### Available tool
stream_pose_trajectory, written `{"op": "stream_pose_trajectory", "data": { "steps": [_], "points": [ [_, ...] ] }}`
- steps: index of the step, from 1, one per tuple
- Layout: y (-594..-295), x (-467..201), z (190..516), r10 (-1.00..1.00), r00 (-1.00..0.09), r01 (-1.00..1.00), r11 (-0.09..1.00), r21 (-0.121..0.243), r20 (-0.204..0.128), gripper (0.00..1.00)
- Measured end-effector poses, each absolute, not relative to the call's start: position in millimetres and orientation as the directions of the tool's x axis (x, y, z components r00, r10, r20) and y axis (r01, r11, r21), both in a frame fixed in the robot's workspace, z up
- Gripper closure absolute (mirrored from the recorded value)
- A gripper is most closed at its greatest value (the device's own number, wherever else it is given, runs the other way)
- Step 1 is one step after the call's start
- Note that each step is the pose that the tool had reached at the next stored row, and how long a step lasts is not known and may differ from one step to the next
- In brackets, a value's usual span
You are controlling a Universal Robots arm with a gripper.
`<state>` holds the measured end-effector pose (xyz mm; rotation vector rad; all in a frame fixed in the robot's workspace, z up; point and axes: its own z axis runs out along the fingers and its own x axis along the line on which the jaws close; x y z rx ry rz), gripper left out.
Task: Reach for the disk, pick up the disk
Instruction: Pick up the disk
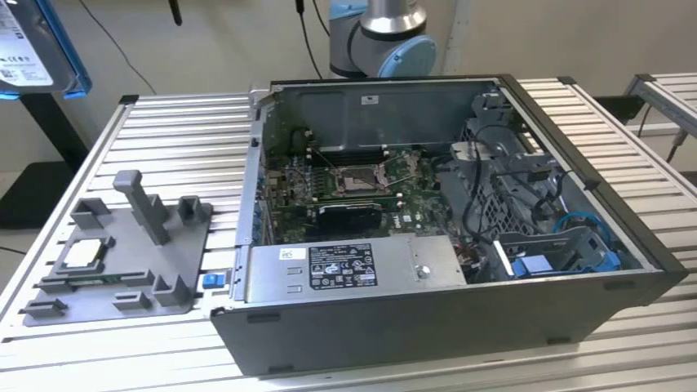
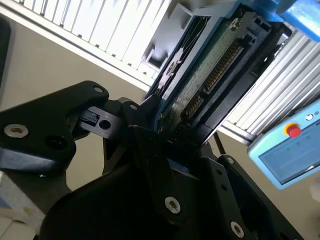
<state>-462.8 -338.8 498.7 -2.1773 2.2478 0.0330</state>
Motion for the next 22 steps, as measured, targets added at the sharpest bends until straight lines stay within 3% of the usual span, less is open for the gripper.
{"op": "stream_pose_trajectory", "data": {
  "steps": [22],
  "points": [
    [-338.8,-462.8,523.2,-0.999,-0.032,-0.999,0.032,0.007,-0.023,1.00]
  ]
}}
